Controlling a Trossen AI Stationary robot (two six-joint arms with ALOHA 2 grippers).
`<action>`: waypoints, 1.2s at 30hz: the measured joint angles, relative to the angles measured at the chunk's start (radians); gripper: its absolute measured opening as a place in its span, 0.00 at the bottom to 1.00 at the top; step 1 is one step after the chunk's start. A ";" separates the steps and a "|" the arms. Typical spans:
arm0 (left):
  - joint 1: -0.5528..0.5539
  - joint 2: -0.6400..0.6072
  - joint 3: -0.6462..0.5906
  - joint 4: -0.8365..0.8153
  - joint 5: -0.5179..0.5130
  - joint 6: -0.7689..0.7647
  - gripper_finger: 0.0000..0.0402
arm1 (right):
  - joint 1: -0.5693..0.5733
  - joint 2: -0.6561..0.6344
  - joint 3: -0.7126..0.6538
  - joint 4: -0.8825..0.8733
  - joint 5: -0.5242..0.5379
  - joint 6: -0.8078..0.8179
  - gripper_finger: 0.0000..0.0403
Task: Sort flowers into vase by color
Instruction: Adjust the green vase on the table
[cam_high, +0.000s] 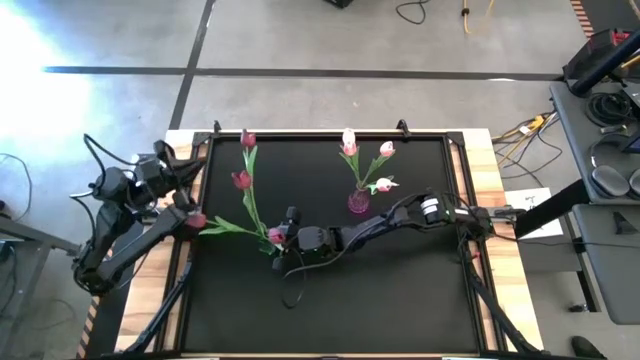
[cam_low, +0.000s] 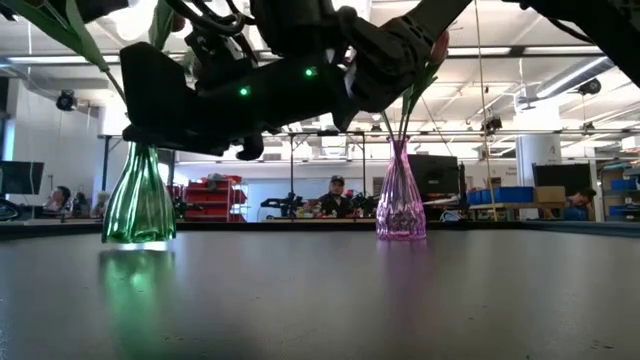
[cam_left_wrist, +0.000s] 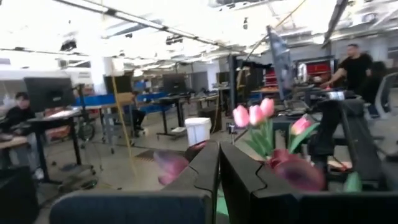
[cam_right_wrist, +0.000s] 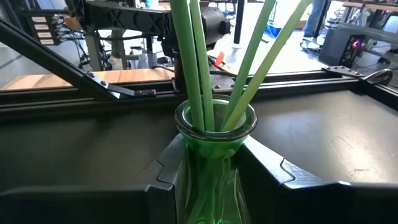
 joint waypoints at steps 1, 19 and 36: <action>0.000 0.000 -0.011 0.005 -0.012 -0.006 0.00 | 0.001 0.000 0.000 0.000 0.000 0.000 0.25; -0.010 0.000 -0.350 0.361 -0.016 -0.091 0.00 | 0.011 0.000 -0.001 0.019 0.002 -0.029 0.25; -0.148 0.000 -0.541 0.449 -0.055 -0.051 0.00 | 0.011 0.000 -0.001 0.030 0.002 -0.053 0.25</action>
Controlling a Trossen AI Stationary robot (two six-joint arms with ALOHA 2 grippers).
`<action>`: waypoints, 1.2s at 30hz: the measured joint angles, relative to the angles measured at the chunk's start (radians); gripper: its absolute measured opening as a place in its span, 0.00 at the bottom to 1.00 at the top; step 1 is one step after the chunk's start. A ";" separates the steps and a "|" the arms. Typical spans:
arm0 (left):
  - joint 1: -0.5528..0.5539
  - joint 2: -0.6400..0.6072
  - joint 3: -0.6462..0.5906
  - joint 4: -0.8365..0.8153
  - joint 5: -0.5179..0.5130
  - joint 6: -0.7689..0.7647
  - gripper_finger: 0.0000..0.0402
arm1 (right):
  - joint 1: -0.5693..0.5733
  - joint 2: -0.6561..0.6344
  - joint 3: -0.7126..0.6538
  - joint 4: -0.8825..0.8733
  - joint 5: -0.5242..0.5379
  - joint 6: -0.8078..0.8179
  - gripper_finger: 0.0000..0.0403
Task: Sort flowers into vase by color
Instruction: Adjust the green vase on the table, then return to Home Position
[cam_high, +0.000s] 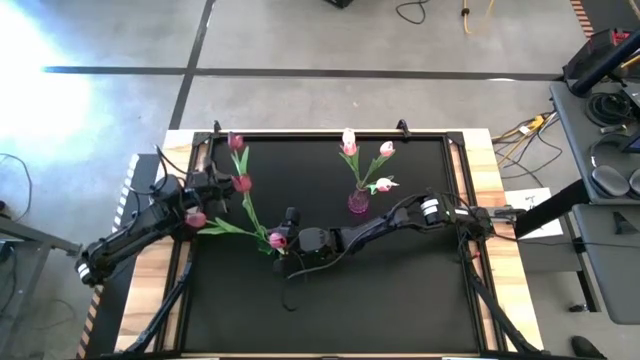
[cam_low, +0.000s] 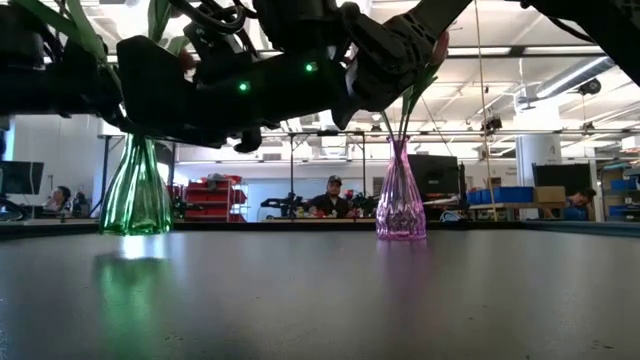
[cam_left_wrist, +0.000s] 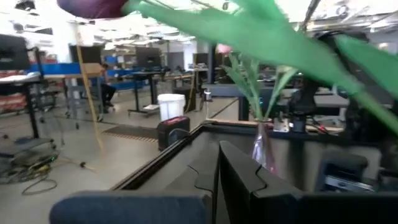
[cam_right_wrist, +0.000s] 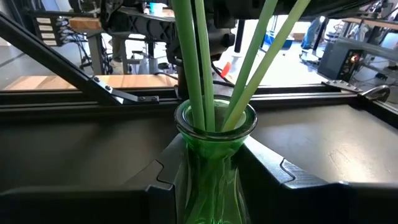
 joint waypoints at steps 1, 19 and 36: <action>-0.016 0.000 0.000 0.002 -0.005 0.008 0.00 | 0.000 0.000 0.000 0.004 0.000 -0.004 0.25; -0.241 0.005 0.000 -0.068 0.002 0.102 0.00 | 0.028 0.072 0.001 0.151 -0.020 -0.092 0.25; -0.251 0.019 -0.001 -0.055 0.125 0.065 0.00 | 0.028 0.091 0.029 0.146 -0.011 -0.036 0.70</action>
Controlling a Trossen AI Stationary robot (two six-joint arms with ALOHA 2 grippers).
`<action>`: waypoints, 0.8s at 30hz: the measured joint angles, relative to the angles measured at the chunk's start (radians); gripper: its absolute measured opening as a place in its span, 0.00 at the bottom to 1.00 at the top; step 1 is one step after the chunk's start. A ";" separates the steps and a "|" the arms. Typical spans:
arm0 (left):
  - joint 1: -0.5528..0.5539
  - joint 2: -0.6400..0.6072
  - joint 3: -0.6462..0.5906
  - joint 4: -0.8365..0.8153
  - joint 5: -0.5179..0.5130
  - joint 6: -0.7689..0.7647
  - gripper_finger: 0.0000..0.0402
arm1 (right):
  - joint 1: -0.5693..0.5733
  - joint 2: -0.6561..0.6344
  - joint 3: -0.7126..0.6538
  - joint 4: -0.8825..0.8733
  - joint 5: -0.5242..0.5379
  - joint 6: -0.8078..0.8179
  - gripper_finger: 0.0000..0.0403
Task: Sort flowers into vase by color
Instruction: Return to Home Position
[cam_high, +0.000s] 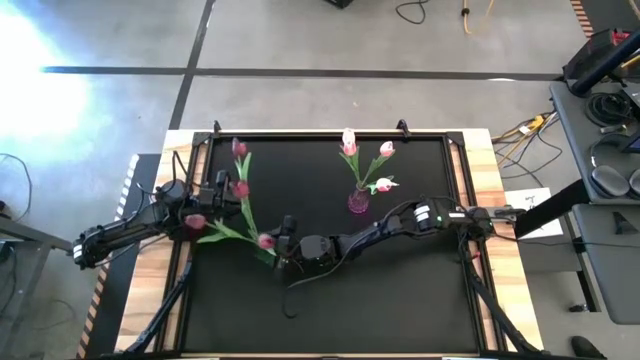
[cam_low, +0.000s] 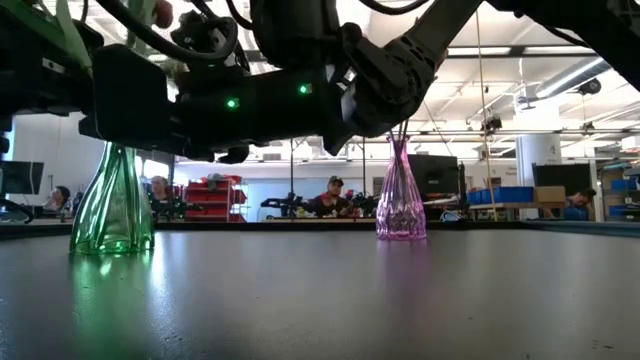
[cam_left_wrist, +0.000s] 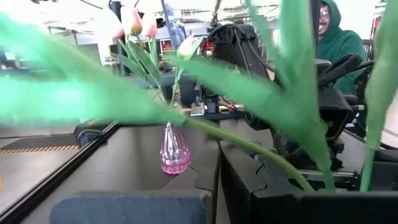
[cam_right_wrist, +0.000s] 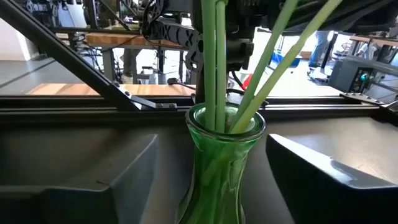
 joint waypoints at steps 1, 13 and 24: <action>0.000 0.000 0.000 0.000 -0.001 0.000 0.00 | 0.000 -0.002 0.000 -0.002 0.000 -0.002 0.73; 0.001 0.000 0.000 -0.001 -0.009 0.024 0.00 | 0.008 -0.138 0.000 -0.347 0.000 -0.013 0.76; 0.002 -0.008 -0.001 -0.003 -0.028 0.031 0.00 | 0.049 -0.294 -0.008 -0.665 0.000 -0.072 0.60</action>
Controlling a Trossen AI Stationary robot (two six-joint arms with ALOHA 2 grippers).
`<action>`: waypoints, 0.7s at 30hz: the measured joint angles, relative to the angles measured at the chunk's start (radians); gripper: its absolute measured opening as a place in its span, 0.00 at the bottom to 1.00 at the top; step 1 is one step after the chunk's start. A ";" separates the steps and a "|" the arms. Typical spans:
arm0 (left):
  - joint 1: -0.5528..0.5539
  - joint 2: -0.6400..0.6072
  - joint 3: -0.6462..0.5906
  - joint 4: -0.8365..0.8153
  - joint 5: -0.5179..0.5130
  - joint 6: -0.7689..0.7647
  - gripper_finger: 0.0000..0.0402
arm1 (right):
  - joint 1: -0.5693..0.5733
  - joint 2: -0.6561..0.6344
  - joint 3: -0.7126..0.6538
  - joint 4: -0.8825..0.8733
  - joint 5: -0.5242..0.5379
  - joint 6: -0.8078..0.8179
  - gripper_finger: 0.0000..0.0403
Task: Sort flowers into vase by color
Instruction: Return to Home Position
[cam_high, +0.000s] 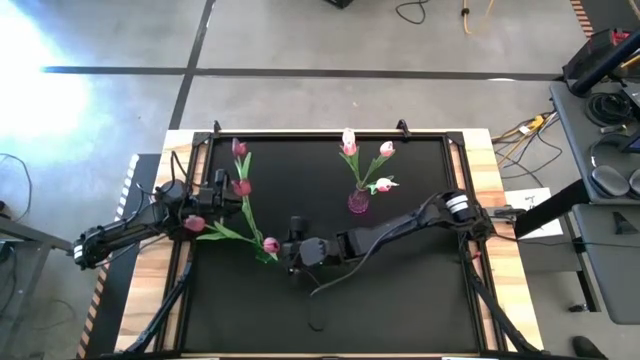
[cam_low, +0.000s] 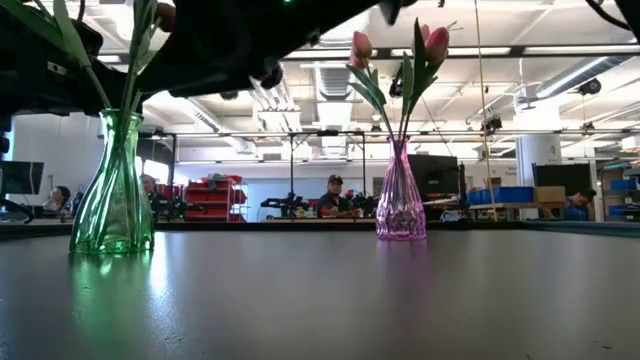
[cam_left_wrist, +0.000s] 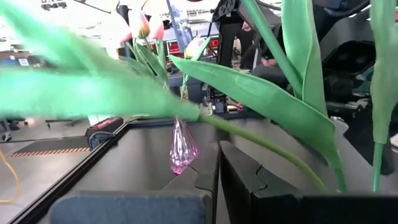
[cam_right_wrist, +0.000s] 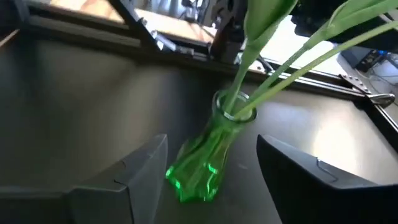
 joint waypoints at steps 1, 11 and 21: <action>0.000 -0.001 0.000 0.000 -0.001 0.000 0.00 | 0.005 -0.010 -0.003 -0.024 0.000 -0.005 0.59; 0.002 -0.011 0.010 -0.030 -0.020 0.004 0.00 | 0.058 -0.215 -0.326 0.003 0.116 0.007 0.27; 0.002 -0.010 0.011 -0.034 -0.034 0.015 0.00 | 0.065 -0.587 -0.863 0.179 -0.025 0.067 0.03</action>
